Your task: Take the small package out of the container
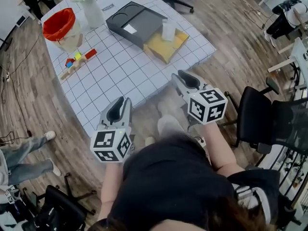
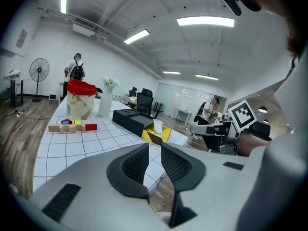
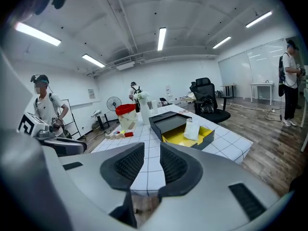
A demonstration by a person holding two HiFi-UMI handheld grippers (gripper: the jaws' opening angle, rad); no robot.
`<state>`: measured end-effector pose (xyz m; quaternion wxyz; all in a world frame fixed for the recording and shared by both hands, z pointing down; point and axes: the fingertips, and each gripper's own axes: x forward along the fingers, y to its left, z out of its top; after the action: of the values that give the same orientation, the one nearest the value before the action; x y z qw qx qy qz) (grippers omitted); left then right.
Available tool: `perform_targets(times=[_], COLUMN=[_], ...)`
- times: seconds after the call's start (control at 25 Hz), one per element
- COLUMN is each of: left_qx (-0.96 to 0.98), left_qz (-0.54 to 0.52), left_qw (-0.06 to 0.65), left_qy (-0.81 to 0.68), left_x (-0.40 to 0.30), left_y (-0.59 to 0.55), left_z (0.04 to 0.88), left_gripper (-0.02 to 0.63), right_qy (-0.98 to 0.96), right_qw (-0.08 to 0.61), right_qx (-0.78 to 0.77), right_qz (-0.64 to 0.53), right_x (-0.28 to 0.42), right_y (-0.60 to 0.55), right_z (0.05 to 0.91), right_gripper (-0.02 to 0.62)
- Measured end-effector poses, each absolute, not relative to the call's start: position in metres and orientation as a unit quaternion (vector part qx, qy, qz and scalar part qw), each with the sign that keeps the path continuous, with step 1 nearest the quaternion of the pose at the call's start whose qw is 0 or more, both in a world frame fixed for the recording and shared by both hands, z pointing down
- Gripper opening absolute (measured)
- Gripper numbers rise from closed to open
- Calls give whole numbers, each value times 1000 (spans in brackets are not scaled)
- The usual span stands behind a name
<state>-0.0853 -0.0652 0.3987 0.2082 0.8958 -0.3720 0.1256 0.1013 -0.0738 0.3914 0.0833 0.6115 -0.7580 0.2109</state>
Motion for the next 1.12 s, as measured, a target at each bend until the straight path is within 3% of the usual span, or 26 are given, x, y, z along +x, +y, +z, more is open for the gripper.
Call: perform_targets(times=[0.56, 1.12], left_qx=[864, 835], left_qz=[131, 141], left_qw=[227, 246], left_qy=[-430, -472], left_x=[5, 42], left_y=[-189, -251], left_z=[407, 426], left_gripper=[89, 86], right_qy=[-781, -786], right_qw=[155, 238], right_qx=[573, 534], right_qz=[194, 201], right_x=[205, 259], right_y=[-236, -322], right_z=[414, 468], right_gripper=[147, 204])
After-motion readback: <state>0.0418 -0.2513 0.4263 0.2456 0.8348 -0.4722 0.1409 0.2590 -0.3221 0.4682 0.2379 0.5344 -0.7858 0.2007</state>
